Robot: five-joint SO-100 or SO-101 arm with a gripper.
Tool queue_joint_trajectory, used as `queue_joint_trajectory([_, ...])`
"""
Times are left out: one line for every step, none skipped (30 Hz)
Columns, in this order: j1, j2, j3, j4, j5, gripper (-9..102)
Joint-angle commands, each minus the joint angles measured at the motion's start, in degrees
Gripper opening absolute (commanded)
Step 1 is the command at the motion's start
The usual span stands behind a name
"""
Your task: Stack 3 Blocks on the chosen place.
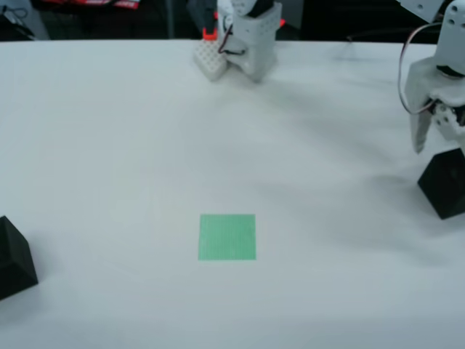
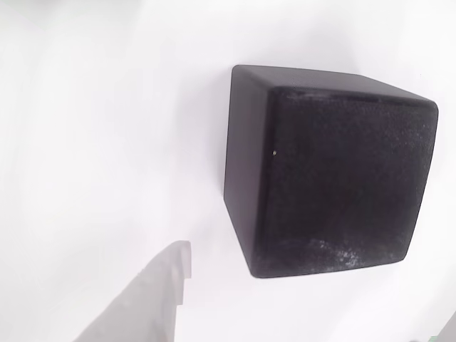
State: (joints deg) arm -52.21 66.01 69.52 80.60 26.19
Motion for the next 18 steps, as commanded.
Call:
queue_joint_trajectory([-0.53,-1.58,-4.22,-0.88,-0.62,51])
queue_joint_trajectory([-0.7,-2.46,-4.92,-0.88,-0.62,51])
queue_joint_trajectory([-0.97,-3.16,-5.54,-1.05,-0.62,51])
queue_joint_trajectory([-1.05,-3.69,-5.98,-1.32,-0.62,51])
queue_joint_trajectory([-1.32,-4.22,-6.42,-1.58,-0.62,51])
queue_joint_trajectory([-1.58,-4.75,-6.94,-1.67,-0.62,51])
queue_joint_trajectory([-1.93,-5.27,-7.38,-1.67,-0.62,51])
queue_joint_trajectory([-2.29,-5.71,-7.82,-1.85,-0.62,51])
queue_joint_trajectory([-2.55,-6.24,-8.35,-1.93,-0.62,51])
queue_joint_trajectory([-2.9,-6.77,-8.7,-2.11,-0.62,51])
queue_joint_trajectory([-3.16,-7.21,-8.96,-2.29,-0.62,51])
queue_joint_trajectory([-3.34,-7.56,-9.23,-2.37,-0.62,51])
queue_joint_trajectory([-3.43,-8.0,-9.49,-2.37,-0.53,51])
queue_joint_trajectory([-3.43,-8.44,-9.67,-2.37,-0.53,51])
queue_joint_trajectory([-3.34,-8.7,-9.84,-2.46,-0.53,51])
queue_joint_trajectory([-3.16,-9.05,-9.93,-2.55,-0.53,51])
queue_joint_trajectory([-3.08,-9.32,-9.93,-2.72,-0.53,51])
queue_joint_trajectory([-2.9,-9.58,-10.2,-2.9,-0.53,47])
